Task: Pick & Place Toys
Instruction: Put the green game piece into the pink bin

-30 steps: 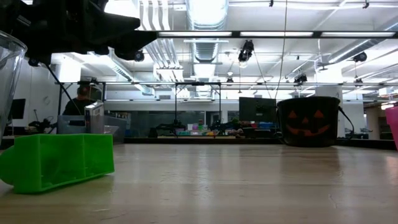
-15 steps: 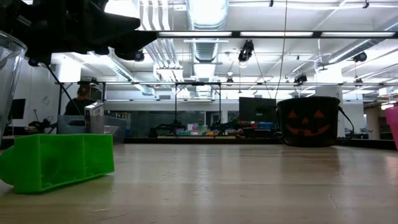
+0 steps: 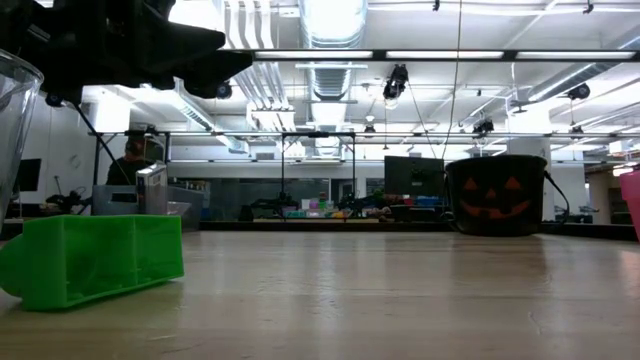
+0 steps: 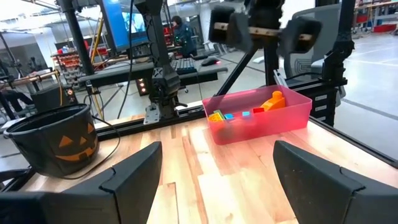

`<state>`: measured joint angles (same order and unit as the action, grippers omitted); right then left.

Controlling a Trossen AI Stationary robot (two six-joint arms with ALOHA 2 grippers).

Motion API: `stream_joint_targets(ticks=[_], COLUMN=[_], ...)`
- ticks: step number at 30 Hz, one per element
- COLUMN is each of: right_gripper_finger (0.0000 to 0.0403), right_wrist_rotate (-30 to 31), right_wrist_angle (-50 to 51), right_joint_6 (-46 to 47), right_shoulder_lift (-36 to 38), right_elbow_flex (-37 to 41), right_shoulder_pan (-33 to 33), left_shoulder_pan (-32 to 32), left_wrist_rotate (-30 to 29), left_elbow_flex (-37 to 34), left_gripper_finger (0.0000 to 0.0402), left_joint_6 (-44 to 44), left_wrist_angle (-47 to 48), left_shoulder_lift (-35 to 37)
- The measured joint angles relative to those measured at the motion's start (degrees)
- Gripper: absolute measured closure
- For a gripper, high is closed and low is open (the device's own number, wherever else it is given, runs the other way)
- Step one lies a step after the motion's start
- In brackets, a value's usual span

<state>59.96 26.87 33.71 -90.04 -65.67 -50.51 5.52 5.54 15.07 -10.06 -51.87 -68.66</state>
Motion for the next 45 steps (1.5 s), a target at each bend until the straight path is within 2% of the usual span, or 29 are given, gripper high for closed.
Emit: stream_joint_targets(ticks=[2, 4, 6, 9, 11, 13, 17, 20, 24, 30, 34, 45], right_gripper_finger=[0.0141, 0.0141, 0.0141, 0.0141, 0.0141, 0.0141, 0.0141, 0.0141, 0.0141, 0.0141, 0.0141, 0.0141], right_wrist_rotate=[-1.2, -5.8, -13.1, -27.8, -36.0, -40.5, -41.8, -41.8, -42.0, -42.0, -42.0, -41.9], right_wrist_angle=[-11.3, -24.1, -38.1, -59.0, -68.7, -74.0, -77.2, -80.5, -84.4, -85.7, -85.6, -85.1], right_joint_6=[-9.5, -19.7, -29.5, -41.7, -46.0, -46.8, -42.0, -36.1, -32.9, -32.6, -32.6, -32.6], right_shoulder_lift=[-0.5, -1.3, -2.4, -4.5, -6.0, -6.9, -7.2, -7.2, -6.5, -6.3, -6.3, -6.3], right_elbow_flex=[1.6, 3.7, 6.1, 9.8, 12.4, 15.1, 21.4, 26.2, 30.1, 30.5, 30.4, 30.4], right_shoulder_pan=[1.2, 2.7, 4.7, 8.7, 11.6, 14.4, 20.1, 23.3, 24.4, 24.0, 23.9, 23.9], left_shoulder_pan=[0.0, 0.0, 0.0, 0.0, 0.0, 0.0, 0.0, 0.0, 0.9, 7.0, 11.7, 13.9], left_wrist_rotate=[0.0, 0.0, 0.0, 0.0, 0.0, 0.0, 0.3, 3.5, 6.0, 0.1, 0.0, -0.3], left_elbow_flex=[0.0, 0.0, 0.0, 0.0, 0.0, 0.0, 0.0, 1.1, 6.8, 16.1, 21.0, 29.1], left_gripper_finger=[0.0094, 0.0094, 0.0094, 0.0094, 0.0094, 0.0094, 0.0094, 0.0094, 0.0094, 0.0094, 0.0094, 0.0097], left_joint_6=[0.0, 0.0, 0.0, 0.0, 0.0, 0.0, 0.2, 1.0, 2.3, 1.9, -0.9, 1.1], left_wrist_angle=[0.0, 0.0, 0.1, 0.7, 1.3, 2.2, 4.2, 8.9, 24.2, 45.4, 54.9, 60.0], left_shoulder_lift=[0.0, 0.0, 0.0, 0.0, 0.0, 0.0, 0.0, 0.0, 0.0, 0.0, -0.8, -11.2])
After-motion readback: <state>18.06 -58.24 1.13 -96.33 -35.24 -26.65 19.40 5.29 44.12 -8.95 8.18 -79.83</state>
